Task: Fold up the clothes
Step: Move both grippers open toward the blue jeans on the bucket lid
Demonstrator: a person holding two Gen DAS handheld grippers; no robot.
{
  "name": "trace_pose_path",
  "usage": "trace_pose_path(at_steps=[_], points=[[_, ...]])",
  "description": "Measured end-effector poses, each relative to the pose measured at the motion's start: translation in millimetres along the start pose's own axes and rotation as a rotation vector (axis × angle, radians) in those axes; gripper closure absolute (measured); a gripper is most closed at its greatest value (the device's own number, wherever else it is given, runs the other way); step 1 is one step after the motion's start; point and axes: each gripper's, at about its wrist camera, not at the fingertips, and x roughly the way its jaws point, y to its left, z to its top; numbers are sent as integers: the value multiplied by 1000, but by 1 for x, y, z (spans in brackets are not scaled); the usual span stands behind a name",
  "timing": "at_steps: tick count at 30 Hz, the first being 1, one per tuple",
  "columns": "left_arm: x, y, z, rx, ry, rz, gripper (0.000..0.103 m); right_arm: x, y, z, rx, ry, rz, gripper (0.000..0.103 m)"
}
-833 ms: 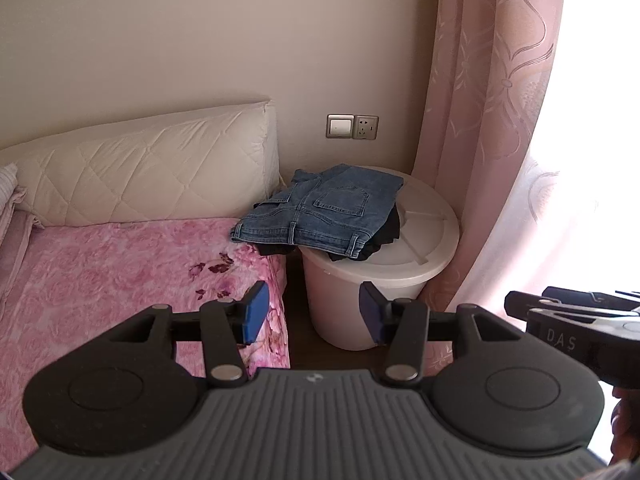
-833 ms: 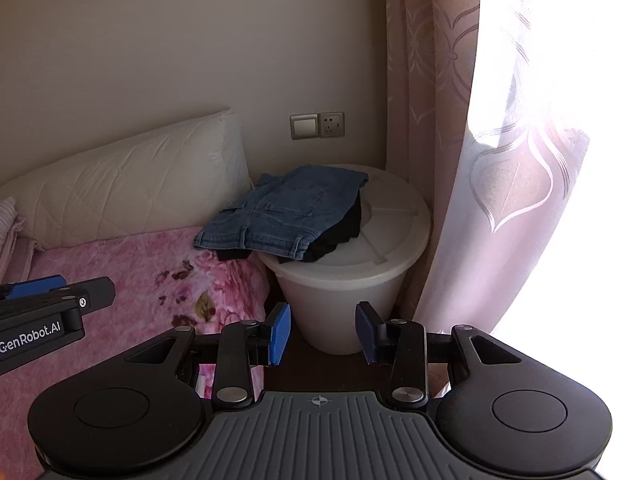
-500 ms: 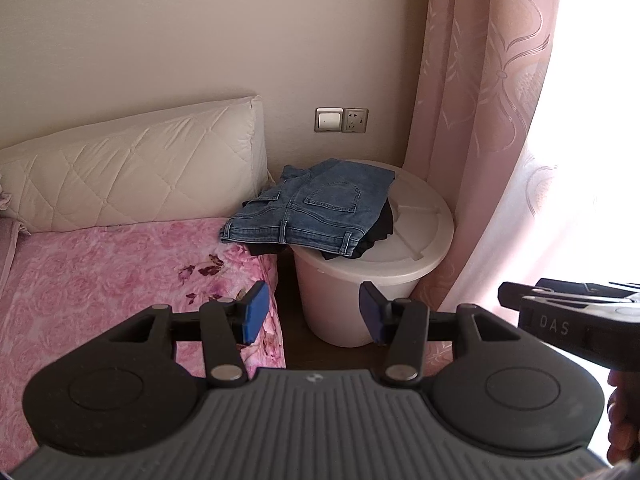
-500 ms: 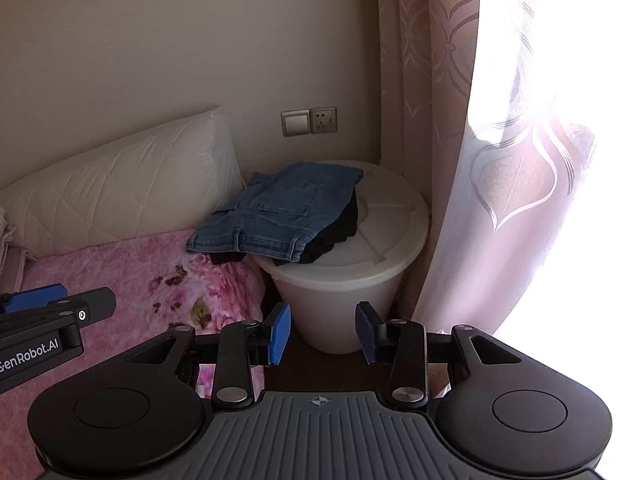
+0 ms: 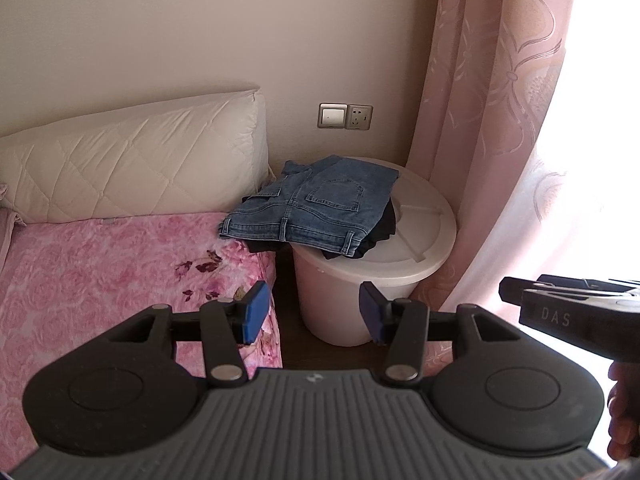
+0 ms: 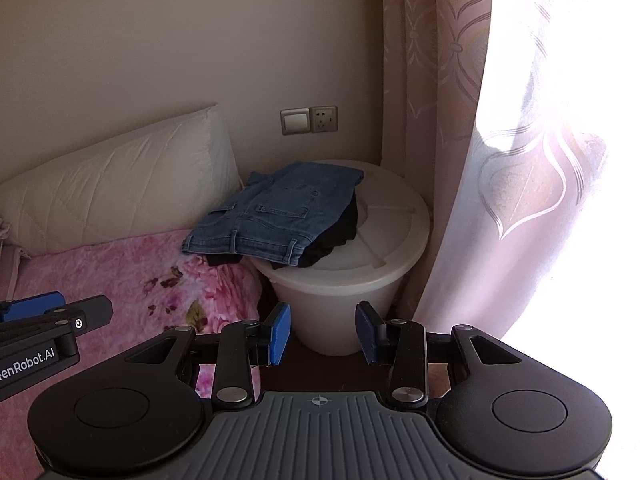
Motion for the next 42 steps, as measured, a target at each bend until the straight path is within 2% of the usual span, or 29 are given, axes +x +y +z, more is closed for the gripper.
trace_pose_path(at_steps=[12, 32, 42], points=[[15, 8, 16, -1, 12, -17, 58, 15, 5, 7, -1, -2, -18, 63], [61, 27, 43, 5, 56, -79, 58, 47, 23, 27, 6, 19, -87, 63], [75, 55, 47, -8, 78, -56, 58, 71, 50, 36, -6, 42, -71, 63]])
